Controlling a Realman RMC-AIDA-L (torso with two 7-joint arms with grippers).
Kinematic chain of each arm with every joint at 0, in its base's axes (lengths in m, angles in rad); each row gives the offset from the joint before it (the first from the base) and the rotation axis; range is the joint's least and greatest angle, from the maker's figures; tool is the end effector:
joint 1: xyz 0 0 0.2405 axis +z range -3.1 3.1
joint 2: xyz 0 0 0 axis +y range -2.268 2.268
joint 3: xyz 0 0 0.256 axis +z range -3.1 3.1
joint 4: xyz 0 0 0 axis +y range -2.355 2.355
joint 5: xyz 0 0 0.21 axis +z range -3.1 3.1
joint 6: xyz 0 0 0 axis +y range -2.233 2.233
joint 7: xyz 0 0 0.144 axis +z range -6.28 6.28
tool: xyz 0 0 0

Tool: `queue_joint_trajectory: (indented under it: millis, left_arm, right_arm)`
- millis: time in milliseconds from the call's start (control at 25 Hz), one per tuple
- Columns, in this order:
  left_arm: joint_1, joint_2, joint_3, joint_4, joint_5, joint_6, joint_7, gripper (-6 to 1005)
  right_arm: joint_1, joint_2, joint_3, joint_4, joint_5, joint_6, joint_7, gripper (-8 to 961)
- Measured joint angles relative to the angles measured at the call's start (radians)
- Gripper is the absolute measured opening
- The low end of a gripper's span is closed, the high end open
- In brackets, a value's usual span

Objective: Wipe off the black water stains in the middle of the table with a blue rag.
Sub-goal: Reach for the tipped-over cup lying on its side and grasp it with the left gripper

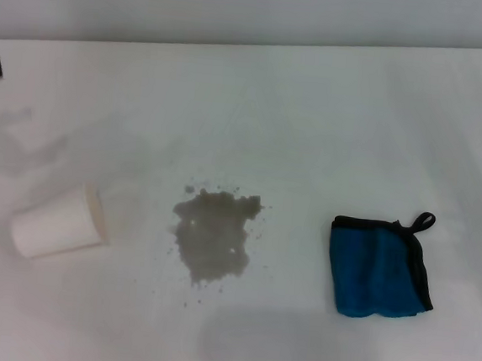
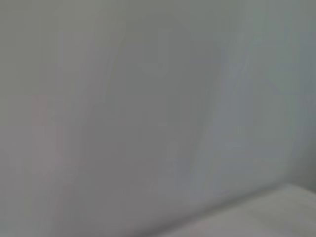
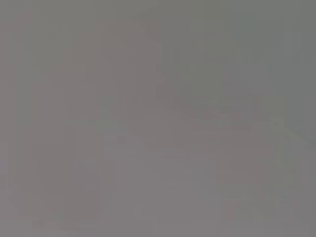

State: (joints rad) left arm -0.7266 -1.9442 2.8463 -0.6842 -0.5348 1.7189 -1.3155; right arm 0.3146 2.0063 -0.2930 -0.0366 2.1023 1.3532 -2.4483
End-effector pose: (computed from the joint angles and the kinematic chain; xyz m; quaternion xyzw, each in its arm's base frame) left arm -0.3045 0.3541 0.1069 -0.8784 -0.2694 -0.2737 0.2845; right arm 0.3998 0.2764 0.0697 -0.5595 0.3475 0.4152 0.6275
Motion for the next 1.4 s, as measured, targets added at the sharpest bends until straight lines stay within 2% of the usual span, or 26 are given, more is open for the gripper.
queue_joint_trajectory:
  millis: [40,80,200,240,560,760,800,880,960,1240,1320,1400]
  left_arm:
    - [-0.045,0.023,0.0,-0.05,0.13,0.062,-0.046,885]
    - [-0.077,0.031,0.001,-0.085,0.221,0.09,-0.064,884]
    - [-0.141,0.04,0.001,-0.138,0.38,0.13,-0.081,884]
    - [-0.176,0.045,0.001,-0.153,0.47,0.144,-0.089,884]
    - [-0.343,0.056,0.004,-0.231,0.791,0.173,-0.073,885]
    - [-0.434,0.048,0.005,-0.261,0.938,0.174,-0.006,885]
    - [-0.463,0.039,0.005,-0.262,0.982,0.165,0.025,884]
    - [-0.475,0.033,0.005,-0.263,0.996,0.161,0.036,884]
    - [-0.493,0.012,0.005,-0.264,1.013,0.154,0.056,884]
    - [-0.514,-0.1,0.005,-0.271,1.102,0.024,0.095,885]
    - [-0.514,-0.117,0.005,-0.27,1.111,0.008,0.098,884]
    - [-0.511,-0.123,0.005,-0.265,1.11,0.002,0.099,884]
  right_arm:
    - [0.0,0.0,0.0,0.006,0.005,0.0,0.008,871]
    - [-0.002,0.0,0.0,0.016,0.011,0.0,0.015,871]
    - [-0.005,0.0,0.0,0.053,0.02,0.009,0.038,871]
    - [-0.005,0.0,0.0,0.053,0.02,0.009,0.038,871]
    - [-0.01,0.0,0.0,0.095,0.019,0.01,0.033,871]
    - [-0.011,0.0,0.0,0.098,0.019,0.002,0.031,871]
    - [-0.013,0.0,0.0,0.099,0.019,0.002,0.031,871]
    - [-0.014,0.0,0.0,0.1,0.019,0.002,0.031,871]
    - [-0.02,0.0,0.0,0.104,0.019,0.003,0.031,870]
    - [-0.036,0.0,0.0,0.109,0.018,0.008,0.035,870]
    - [-0.036,-0.001,0.0,0.109,0.018,0.009,0.034,870]
    - [-0.036,-0.001,0.0,0.109,0.017,0.009,0.032,871]
